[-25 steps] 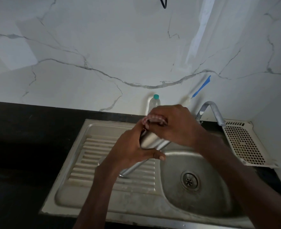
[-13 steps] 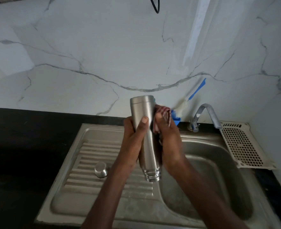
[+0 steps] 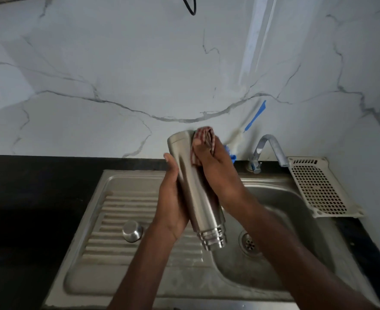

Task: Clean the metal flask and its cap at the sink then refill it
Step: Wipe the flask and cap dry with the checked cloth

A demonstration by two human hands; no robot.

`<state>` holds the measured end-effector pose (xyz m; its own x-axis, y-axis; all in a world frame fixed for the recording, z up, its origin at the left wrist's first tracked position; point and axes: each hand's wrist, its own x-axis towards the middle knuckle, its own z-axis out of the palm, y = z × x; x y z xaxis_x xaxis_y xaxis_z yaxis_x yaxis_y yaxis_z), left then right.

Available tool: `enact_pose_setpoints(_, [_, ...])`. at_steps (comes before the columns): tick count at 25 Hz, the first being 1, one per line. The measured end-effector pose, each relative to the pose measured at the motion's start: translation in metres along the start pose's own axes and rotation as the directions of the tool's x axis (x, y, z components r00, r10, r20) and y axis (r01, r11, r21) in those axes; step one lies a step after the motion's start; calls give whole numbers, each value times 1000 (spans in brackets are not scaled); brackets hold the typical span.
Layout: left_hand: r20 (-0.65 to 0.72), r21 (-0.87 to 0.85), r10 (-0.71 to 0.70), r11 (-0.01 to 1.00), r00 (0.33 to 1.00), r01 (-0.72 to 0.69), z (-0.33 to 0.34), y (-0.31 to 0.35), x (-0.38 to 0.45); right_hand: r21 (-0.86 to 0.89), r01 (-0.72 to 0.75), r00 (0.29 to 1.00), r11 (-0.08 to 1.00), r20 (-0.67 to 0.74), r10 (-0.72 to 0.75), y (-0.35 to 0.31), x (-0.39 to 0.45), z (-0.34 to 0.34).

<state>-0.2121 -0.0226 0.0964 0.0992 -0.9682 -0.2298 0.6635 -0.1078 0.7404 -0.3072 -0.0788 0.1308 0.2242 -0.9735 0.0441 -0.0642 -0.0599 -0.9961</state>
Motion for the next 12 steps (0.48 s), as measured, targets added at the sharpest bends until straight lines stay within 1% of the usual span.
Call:
enact_pose_setpoints(2, [-82,-66,55,996,995,-61,-4,8,11,-45,-27,995,999,92,31,20,-23,4])
enact_pose_setpoints(4, [-215,-64,139,986,967,-156,-19,11,25,-119,53,988,992,147,-35,41,-53,4])
enact_pose_setpoints(5, [-250,-12,196,979,948,-206,-29,9,32,-189,112,981,976,177,-78,50,-63,2])
enact_pose_setpoints(7, [-300,206,317,943,900,-263,-40,5,39,-316,197,968,928,214,-133,56,-65,1])
enact_pose_setpoints(8, [-292,307,357,913,887,-267,-41,2,38,-345,232,964,909,207,-168,54,-58,3])
enact_pose_setpoints(9, [-260,370,376,889,889,-268,-39,-1,35,-325,254,962,911,185,-202,47,-49,7])
enact_pose_setpoints(10, [-205,382,368,883,907,-272,-34,-5,30,-257,257,964,932,134,-229,41,-37,10])
enact_pose_setpoints(11, [-130,326,319,908,939,-263,-27,-7,23,-158,231,973,960,66,-223,35,-24,11])
enact_pose_setpoints(12, [-67,255,250,940,966,-226,-22,-7,16,-36,167,986,985,11,-167,29,-10,11])
